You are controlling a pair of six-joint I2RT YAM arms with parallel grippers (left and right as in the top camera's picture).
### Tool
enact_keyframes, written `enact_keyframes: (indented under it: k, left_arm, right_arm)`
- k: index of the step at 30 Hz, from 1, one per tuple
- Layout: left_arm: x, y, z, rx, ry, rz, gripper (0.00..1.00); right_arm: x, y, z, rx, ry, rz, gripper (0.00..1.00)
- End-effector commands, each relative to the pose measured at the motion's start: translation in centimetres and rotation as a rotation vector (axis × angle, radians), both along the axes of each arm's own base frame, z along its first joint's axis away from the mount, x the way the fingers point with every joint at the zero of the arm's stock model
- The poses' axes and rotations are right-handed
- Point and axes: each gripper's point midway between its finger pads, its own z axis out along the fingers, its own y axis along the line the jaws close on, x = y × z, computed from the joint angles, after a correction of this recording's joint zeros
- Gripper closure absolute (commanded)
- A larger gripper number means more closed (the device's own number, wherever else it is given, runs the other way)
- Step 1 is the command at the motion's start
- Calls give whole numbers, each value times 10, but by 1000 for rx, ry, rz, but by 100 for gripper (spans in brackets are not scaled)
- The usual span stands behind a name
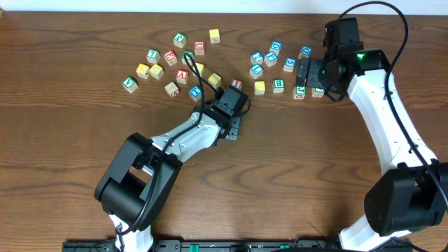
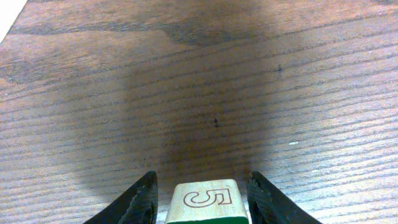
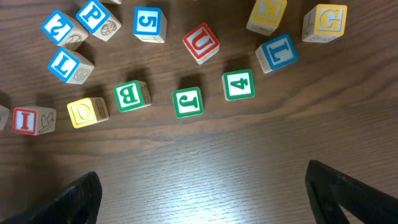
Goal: Spell out ROBOT
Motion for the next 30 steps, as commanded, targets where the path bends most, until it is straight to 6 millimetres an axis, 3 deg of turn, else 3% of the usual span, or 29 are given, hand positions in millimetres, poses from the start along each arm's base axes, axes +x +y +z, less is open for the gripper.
enact_keyframes:
  k: [1,10,14,22,30]
  left_arm:
    - [5,-2,10,5,-24,-49,54]
    - [7,-3,11,1,-33,-53,54]
    - [13,-7,23,-23,-60,-38,54]
    - [40,-20,87,-124,-196,-3,54]
    - [50,10,142,-190,-284,102,54]
  right_arm:
    - [4,1,6,-6,-17,-5,1]
    - [4,1,6,-6,-17,-4,1]
    - [4,1,6,-6,-17,-4,1]
    - [4,1,6,-6,-17,-5,1]
    - [4,1,6,-6,-17,-5,1]
